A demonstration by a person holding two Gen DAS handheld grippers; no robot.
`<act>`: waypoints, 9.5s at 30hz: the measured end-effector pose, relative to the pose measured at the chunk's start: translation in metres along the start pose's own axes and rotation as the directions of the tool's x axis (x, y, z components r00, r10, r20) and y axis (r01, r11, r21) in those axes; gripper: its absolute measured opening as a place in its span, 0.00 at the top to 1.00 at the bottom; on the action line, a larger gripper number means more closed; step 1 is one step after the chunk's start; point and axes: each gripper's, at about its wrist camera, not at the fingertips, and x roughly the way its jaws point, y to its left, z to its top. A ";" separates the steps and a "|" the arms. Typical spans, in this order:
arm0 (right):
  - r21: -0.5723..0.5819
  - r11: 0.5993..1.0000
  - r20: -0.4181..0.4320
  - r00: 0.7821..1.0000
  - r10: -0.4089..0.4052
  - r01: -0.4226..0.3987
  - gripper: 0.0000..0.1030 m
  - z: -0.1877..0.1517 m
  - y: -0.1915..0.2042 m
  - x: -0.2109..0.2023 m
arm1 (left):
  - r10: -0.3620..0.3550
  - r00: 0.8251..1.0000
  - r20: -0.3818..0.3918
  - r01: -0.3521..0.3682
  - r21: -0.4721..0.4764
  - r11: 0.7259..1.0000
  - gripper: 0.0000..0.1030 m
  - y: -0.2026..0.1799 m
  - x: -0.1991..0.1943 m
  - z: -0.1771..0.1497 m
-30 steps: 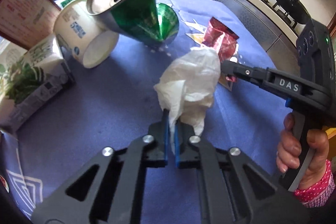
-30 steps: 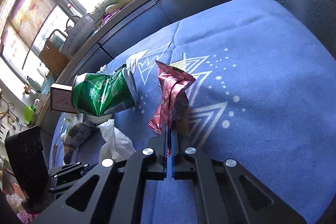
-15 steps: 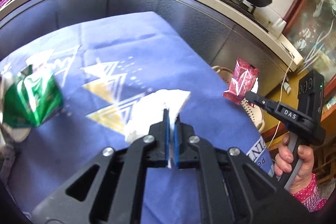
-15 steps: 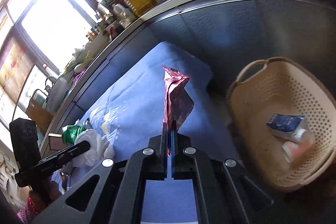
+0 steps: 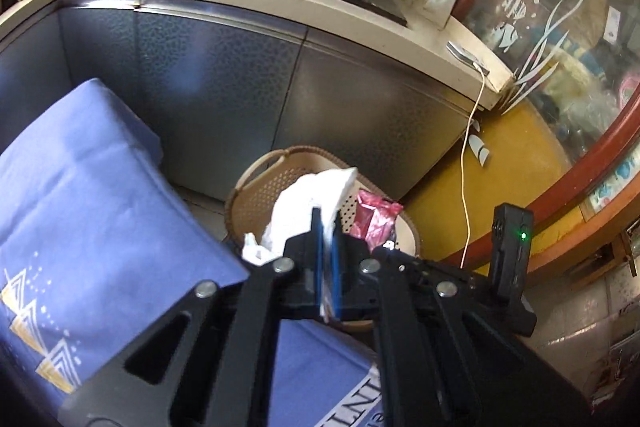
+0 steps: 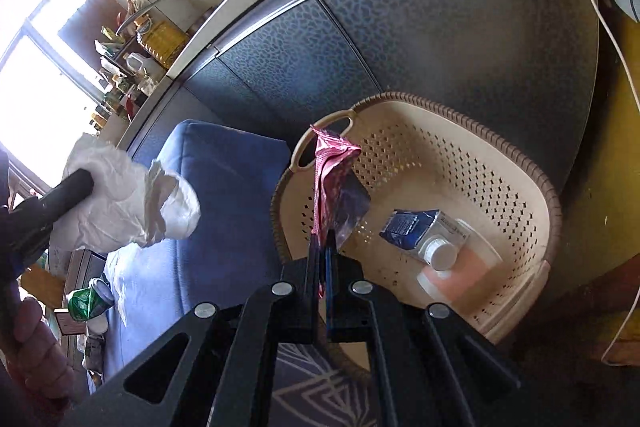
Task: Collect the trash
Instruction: 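Grasp the red wrapper with the right gripper while the left grasps the white plastic bag, drop both in basket, then return both open grippers to the table, then grasp the crushed green can with the right gripper while the left grasps the snack wrapper, drop both in basket, then move the left gripper to the brown-and-yellow box and grasp it, then carry the yellow box with the left gripper while the right carries the white yogurt cup, both into basket, then bring both open grippers back over the table toward the remaining cartons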
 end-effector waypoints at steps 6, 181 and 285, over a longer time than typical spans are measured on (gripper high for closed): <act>0.035 0.999 -0.039 0.999 -0.016 0.018 0.94 -0.009 -0.013 0.014 | 0.053 0.983 -0.175 -0.046 0.041 0.998 0.66 -0.019 0.072 -0.015; -0.491 0.666 -0.546 0.794 0.268 -0.562 0.45 -0.169 0.446 0.155 | 0.681 0.690 0.244 -0.583 -0.371 0.723 0.78 0.270 -0.320 -0.252; -0.145 0.938 0.290 0.920 -0.263 0.314 0.19 -0.116 0.209 0.009 | 0.567 0.790 0.232 -0.516 -0.246 0.820 0.45 0.181 -0.182 -0.237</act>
